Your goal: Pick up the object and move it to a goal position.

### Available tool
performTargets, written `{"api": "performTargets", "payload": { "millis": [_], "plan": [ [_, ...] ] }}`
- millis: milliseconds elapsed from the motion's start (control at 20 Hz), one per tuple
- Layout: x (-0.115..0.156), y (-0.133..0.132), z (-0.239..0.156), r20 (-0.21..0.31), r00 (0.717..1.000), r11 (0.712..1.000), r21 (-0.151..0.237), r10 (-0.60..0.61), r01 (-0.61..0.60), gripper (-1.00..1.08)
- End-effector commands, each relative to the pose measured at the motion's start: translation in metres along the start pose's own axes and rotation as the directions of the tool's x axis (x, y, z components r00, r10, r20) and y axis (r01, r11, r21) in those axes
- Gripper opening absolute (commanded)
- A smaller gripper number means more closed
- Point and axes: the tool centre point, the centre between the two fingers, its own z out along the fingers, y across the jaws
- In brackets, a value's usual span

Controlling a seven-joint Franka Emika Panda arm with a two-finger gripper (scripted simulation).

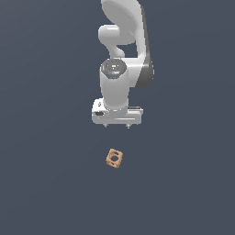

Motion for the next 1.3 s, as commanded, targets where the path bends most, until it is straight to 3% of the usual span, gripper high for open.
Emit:
{"api": "performTargets", "payload": {
  "millis": [0,500,900,1250],
  "plan": [
    [0.0,0.0,0.0,0.0,1.0,1.0,0.0,0.0,0.0,1.0],
    [-0.01,-0.041,0.004,0.02,0.997,0.997,0.007,-0.079,0.079,1.0],
    [-0.003,-0.037,0.006,0.017,0.998,0.998,0.007,-0.056,0.055,1.0],
    [0.021,-0.029,0.014,0.008,1.0,1.0,0.004,0.016,-0.016,1.0]
  ]
}}
